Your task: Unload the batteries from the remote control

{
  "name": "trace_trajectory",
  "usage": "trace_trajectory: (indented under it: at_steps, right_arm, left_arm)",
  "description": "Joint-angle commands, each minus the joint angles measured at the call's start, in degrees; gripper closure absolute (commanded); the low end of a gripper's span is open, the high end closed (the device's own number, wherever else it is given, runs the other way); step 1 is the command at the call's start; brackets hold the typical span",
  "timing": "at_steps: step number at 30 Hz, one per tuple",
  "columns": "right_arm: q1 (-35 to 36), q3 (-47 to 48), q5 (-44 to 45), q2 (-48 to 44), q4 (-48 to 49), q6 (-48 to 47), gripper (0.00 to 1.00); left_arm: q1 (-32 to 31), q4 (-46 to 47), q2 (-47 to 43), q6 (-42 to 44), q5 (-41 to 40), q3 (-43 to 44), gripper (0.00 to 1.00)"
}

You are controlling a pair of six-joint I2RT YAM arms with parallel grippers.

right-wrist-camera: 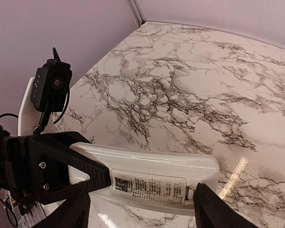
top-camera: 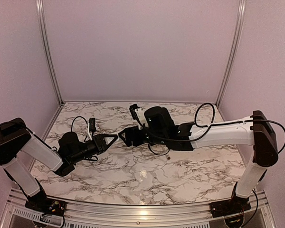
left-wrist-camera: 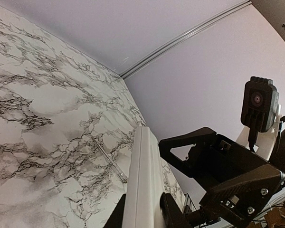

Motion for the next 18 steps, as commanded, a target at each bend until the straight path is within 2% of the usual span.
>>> trace_trajectory:
  at_steps: [1, 12, 18]
  right_arm:
    - [-0.69, 0.33, -2.46, 2.17, 0.32, 1.86, 0.26]
    - [-4.28, -4.84, -12.7, -0.28, 7.16, 5.44, 0.26]
    - [-5.29, -5.99, -15.2, -0.49, 8.67, 5.93, 0.27]
  left_arm:
    - [-0.17, 7.31, -1.64, 0.39, 2.66, -0.78, 1.0]
    - [-0.12, 11.33, -1.44, 0.4, 3.87, -1.59, 1.0]
    - [-0.17, 13.31, -1.04, 0.27, 4.58, -1.86, 1.0]
